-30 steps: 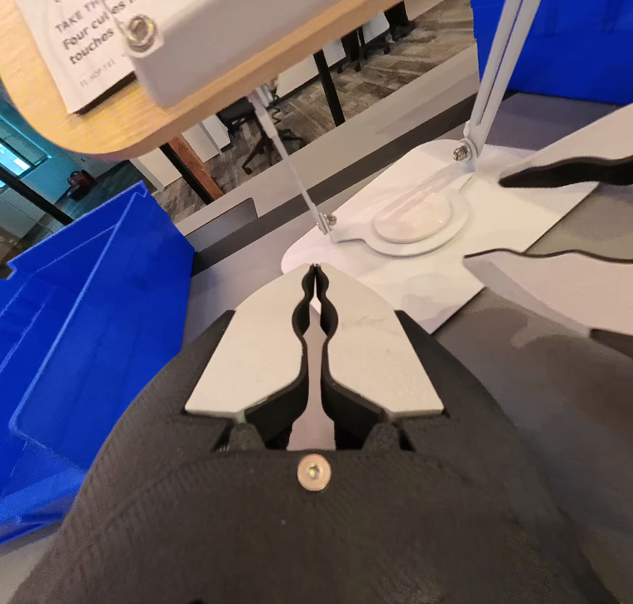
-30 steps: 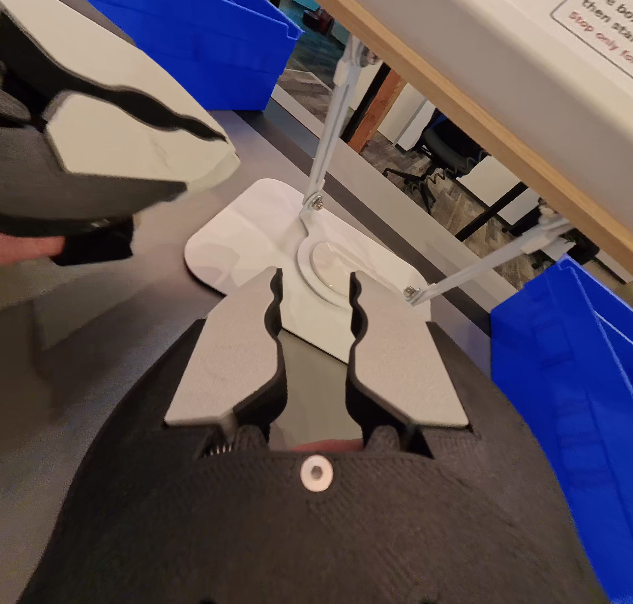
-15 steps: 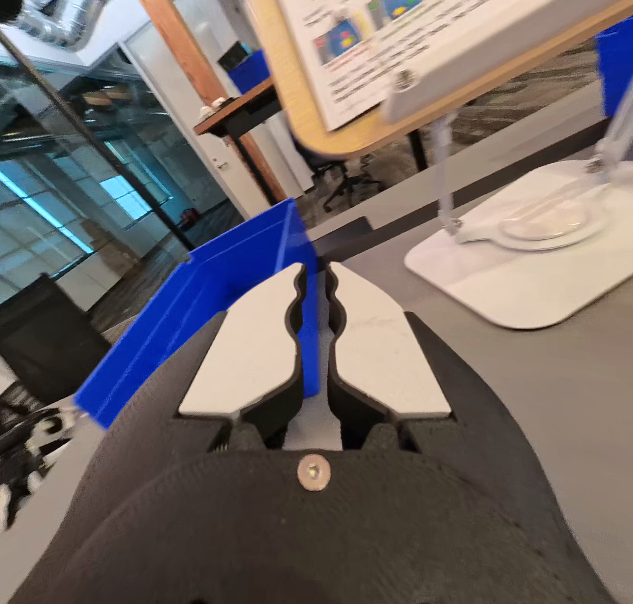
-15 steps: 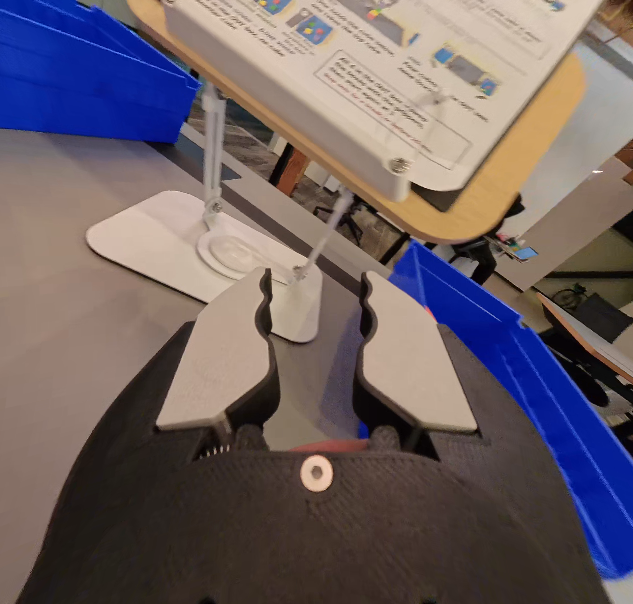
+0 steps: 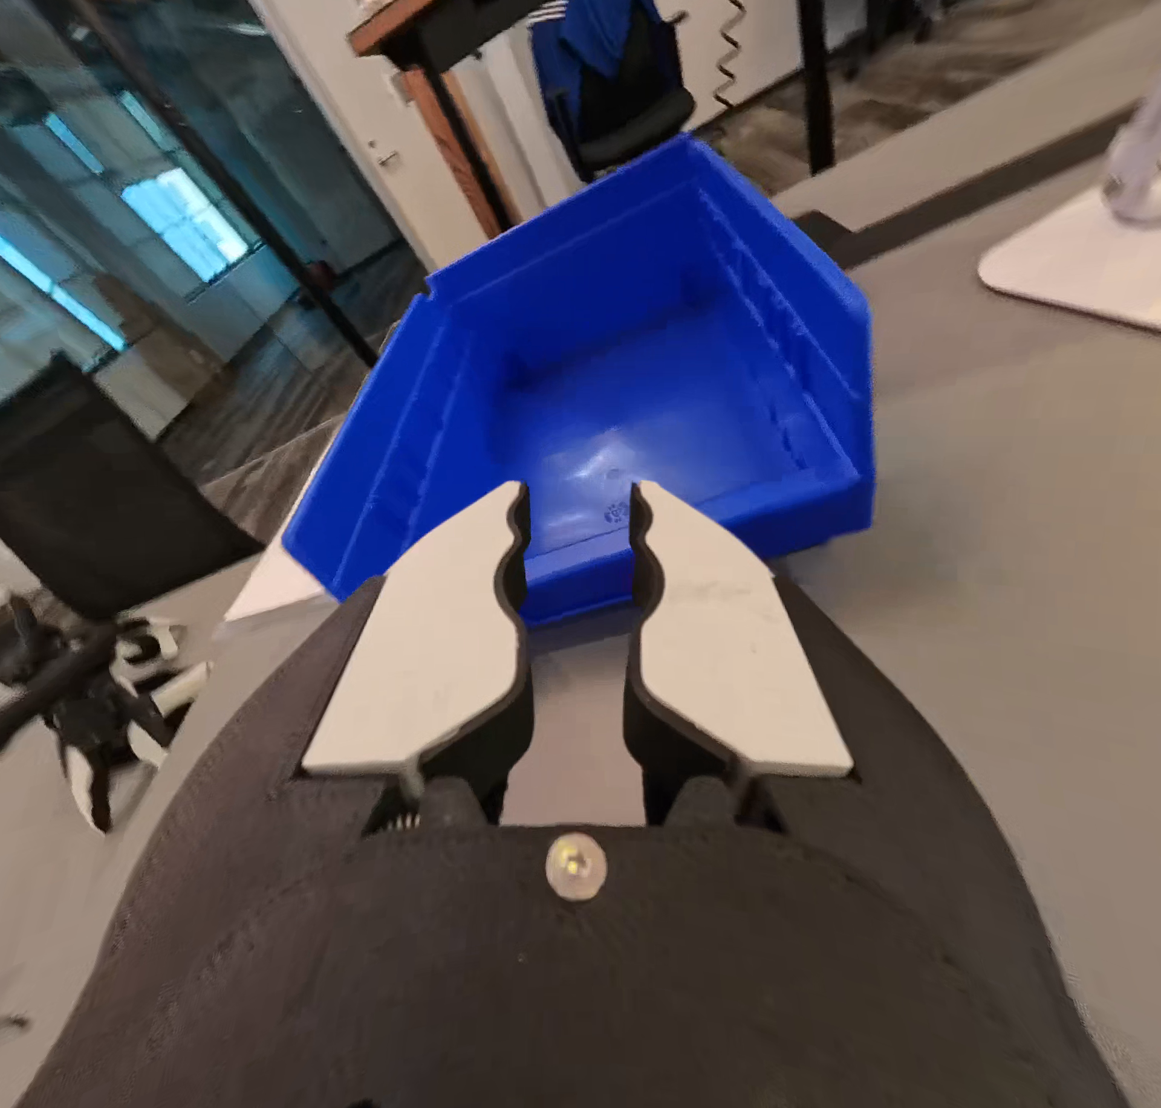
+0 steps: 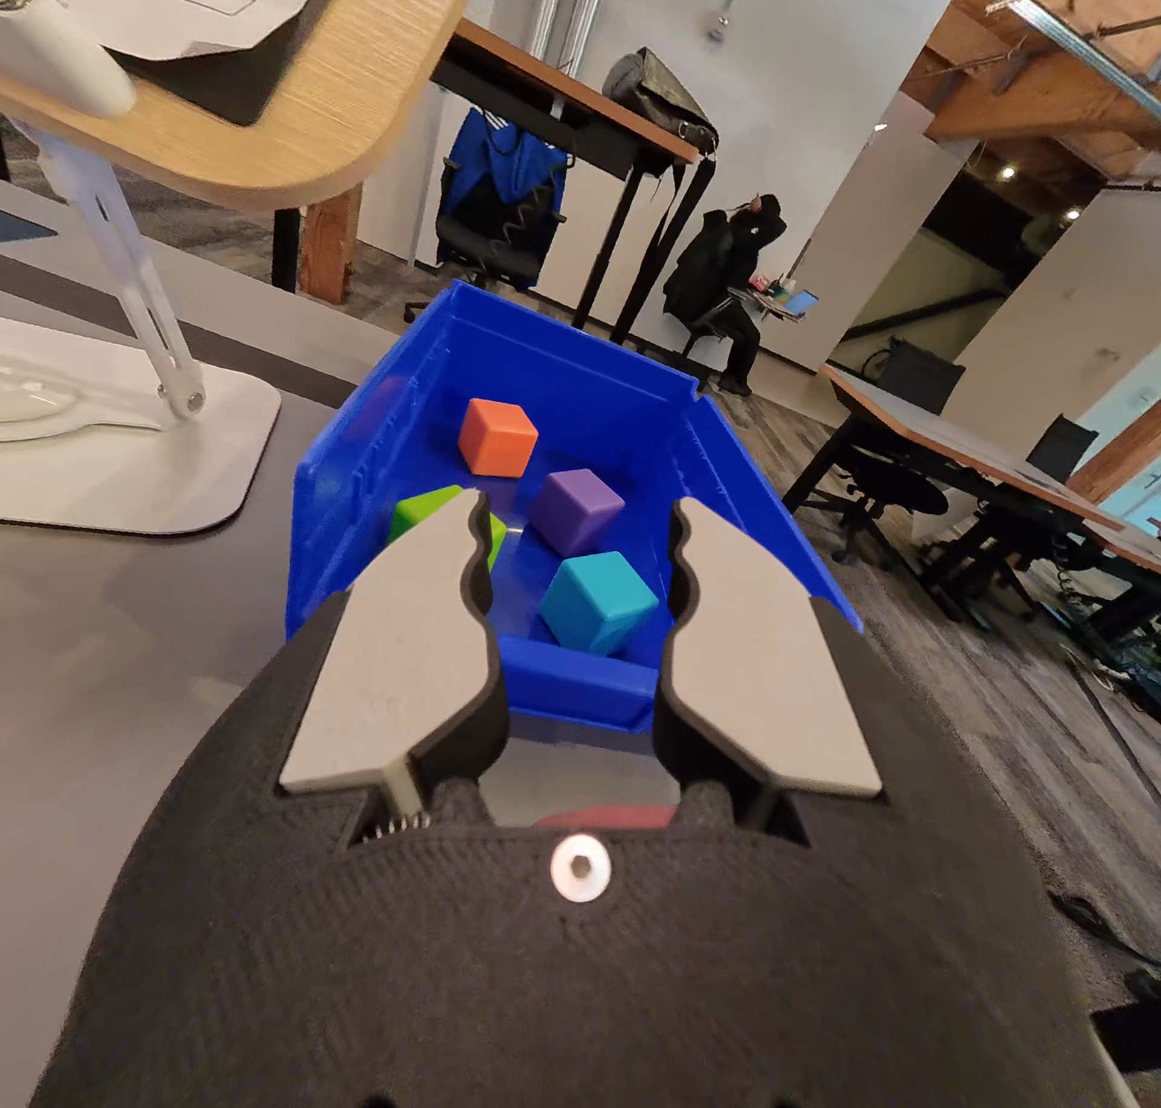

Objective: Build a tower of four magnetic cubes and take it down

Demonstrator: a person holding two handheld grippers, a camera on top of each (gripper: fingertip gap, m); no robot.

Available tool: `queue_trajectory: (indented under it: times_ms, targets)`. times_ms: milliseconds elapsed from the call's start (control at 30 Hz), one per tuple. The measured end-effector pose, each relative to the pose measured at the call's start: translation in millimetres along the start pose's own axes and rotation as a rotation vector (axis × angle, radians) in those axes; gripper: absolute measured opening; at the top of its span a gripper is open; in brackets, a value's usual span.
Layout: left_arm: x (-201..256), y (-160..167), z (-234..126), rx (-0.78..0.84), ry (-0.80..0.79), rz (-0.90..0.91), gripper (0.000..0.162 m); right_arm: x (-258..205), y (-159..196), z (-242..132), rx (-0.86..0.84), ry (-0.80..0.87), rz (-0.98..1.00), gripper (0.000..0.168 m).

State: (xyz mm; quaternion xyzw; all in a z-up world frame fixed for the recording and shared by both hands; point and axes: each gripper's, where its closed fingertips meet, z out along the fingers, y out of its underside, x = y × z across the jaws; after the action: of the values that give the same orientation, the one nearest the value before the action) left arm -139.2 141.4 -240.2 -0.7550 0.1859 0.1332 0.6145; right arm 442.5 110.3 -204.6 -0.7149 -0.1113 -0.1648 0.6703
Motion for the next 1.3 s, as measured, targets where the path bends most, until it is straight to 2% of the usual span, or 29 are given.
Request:
queue_trajectory:
  times_ms: [100,200,433,633,700,767,1000,1200,1300]
  targets:
    - [11.7,1.0,2.4,0.003,0.037,0.162,0.027,-11.0,6.0,3.5,-0.029,-0.035,-0.026,0.054]
    - [25.1,8.8,5.4,-0.011,0.123,0.203,0.029,-18.2,9.9,5.9,-0.048,-0.059,-0.035,0.054]
    - [49.4,7.8,10.7,0.003,0.185,0.288,0.032,-19.1,14.2,7.1,-0.077,-0.089,0.000,0.057]
    - [52.5,7.2,10.8,0.007,0.185,0.276,0.031,-50.4,21.7,8.7,-0.130,-0.216,0.016,0.059]
    - [52.3,7.1,10.8,0.005,0.182,0.269,0.030,-60.6,21.9,9.2,-0.139,-0.238,0.028,0.050]
    - [53.2,6.8,10.9,0.005,0.179,0.275,0.030,-68.1,21.1,9.9,-0.150,-0.260,0.038,0.051]
    - [54.4,6.3,10.6,0.006,0.179,0.262,0.029,-63.3,-6.3,-5.0,-0.052,-0.323,0.173,0.052]
    - [58.4,4.8,12.4,0.006,0.184,0.262,0.028,-106.7,-4.0,0.9,-0.087,-0.383,0.088,0.052]
    - [60.3,2.4,11.3,0.014,0.187,0.260,0.028,-112.7,2.4,12.0,-0.128,-0.329,0.049,0.038]
